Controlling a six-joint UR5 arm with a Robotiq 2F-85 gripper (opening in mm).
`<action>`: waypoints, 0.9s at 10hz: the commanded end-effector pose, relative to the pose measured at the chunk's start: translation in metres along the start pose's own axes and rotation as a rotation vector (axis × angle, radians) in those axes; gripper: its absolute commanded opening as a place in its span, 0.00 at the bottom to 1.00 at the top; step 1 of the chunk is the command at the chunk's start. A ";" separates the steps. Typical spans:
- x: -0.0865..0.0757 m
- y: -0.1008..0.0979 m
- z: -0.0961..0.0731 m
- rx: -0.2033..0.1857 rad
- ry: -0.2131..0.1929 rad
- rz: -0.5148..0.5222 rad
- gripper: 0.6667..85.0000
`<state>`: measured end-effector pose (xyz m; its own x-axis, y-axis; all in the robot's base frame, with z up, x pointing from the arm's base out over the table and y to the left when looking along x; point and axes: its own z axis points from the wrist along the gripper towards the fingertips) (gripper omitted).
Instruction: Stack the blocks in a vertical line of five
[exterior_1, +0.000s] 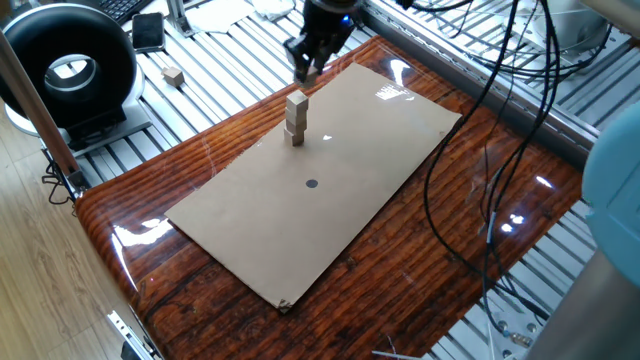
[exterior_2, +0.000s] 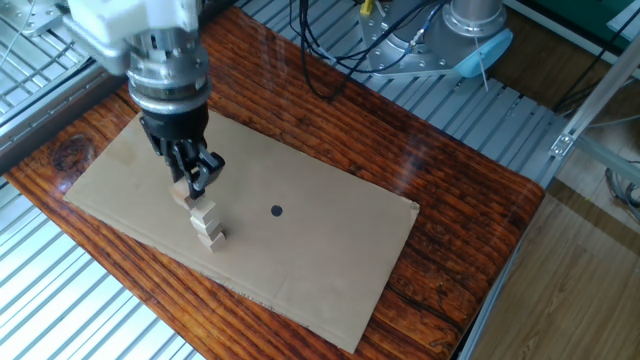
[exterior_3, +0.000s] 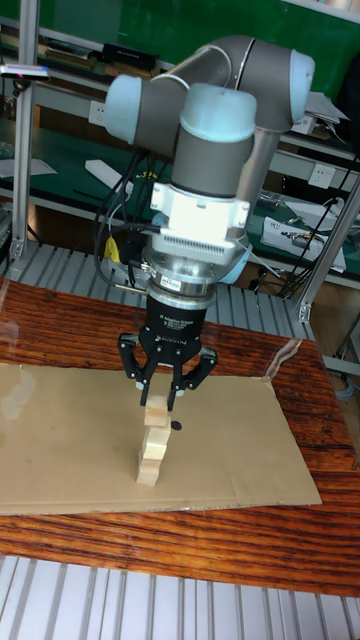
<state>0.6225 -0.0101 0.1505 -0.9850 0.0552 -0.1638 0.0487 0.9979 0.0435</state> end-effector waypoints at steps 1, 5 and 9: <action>0.011 -0.003 0.006 0.051 0.055 -0.052 0.00; 0.001 -0.002 0.001 0.047 -0.002 -0.046 0.00; -0.007 0.001 -0.004 0.032 -0.052 -0.049 0.00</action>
<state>0.6237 -0.0130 0.1508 -0.9828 0.0033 -0.1849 0.0061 0.9999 -0.0147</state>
